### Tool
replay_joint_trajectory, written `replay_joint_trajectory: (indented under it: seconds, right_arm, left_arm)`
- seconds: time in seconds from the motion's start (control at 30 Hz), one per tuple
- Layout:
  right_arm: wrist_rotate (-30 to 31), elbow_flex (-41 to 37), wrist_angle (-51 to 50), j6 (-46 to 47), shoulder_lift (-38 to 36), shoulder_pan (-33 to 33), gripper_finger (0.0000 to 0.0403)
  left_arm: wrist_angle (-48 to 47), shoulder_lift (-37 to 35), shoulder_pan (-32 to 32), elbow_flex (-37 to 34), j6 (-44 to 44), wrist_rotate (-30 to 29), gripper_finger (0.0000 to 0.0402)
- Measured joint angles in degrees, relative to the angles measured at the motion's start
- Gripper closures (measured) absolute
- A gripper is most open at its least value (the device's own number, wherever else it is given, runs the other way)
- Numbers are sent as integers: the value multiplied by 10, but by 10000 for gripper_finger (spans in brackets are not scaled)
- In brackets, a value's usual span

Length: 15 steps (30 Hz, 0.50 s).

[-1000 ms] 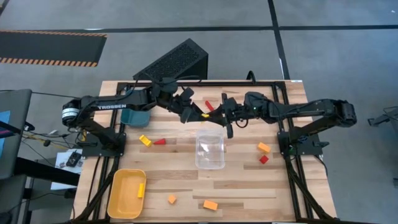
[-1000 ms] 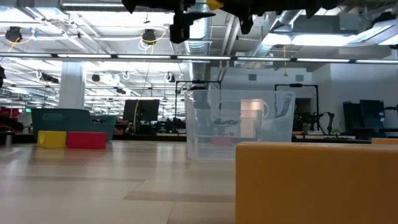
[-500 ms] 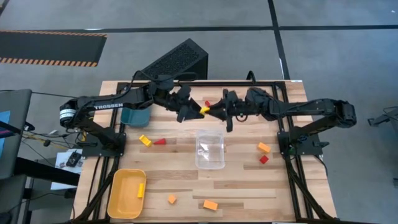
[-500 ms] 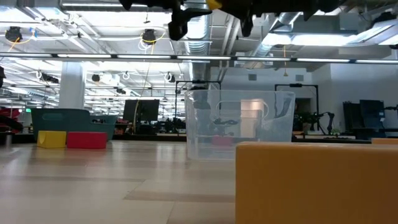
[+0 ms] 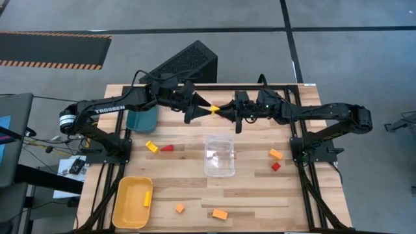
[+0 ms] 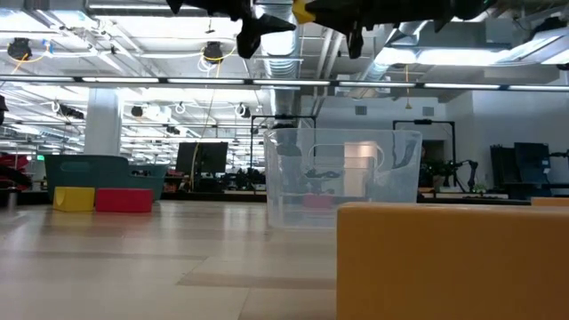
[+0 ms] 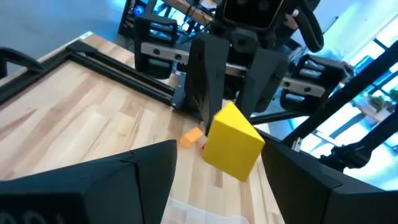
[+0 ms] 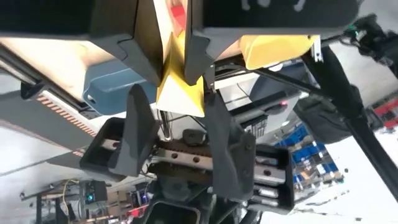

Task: Sort & place blocks by color
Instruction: Put the top yellow block into the yellow bin

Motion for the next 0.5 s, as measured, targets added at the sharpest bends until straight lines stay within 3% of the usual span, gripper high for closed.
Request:
replay_joint_trajectory:
  seconds: [0.23, 0.5]
  right_arm:
    - [24, 0, 1, 29, 0, 18, 342]
    - [115, 0, 3, 44, 14, 76, 342]
  left_arm:
    - [-18, -18, 7, 0, 80, 54, 180]
    - [-102, -80, 42, 0, 206, 52, 180]
